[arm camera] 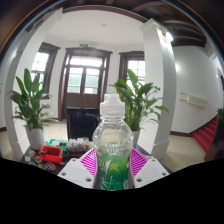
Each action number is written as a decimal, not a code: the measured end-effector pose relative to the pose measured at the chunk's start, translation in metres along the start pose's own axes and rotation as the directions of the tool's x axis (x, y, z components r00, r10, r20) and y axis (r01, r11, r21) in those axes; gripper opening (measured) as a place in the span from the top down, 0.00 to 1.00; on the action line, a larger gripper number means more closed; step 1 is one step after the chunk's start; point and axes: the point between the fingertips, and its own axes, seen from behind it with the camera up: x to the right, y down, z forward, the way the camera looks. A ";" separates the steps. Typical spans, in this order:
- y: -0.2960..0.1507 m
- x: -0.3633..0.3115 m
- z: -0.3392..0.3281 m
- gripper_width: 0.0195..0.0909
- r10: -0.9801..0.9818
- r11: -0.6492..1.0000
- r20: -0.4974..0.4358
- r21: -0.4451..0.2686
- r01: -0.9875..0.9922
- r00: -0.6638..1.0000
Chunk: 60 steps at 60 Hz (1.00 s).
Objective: Pour water
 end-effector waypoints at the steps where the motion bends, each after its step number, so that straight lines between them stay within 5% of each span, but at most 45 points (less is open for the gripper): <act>1: 0.012 0.005 -0.003 0.72 -0.006 1.000 -0.006 -0.011 0.006 1.000; 27: 0.148 0.049 0.048 0.75 0.107 0.991 -0.016 -0.080 -0.108 0.994; 29: 0.142 0.051 0.043 0.72 0.123 0.992 -0.020 -0.030 -0.123 0.992; 35: 0.147 0.049 0.045 0.72 0.142 0.989 -0.021 -0.025 -0.143 0.990; 47: 0.147 0.049 0.037 0.50 0.136 0.990 -0.024 -0.029 -0.137 0.990; 54: 0.150 0.054 0.021 0.18 0.116 0.991 -0.041 -0.060 -0.119 0.992; 60: 0.147 0.048 -0.002 0.18 0.079 0.995 -0.047 -0.063 -0.082 0.996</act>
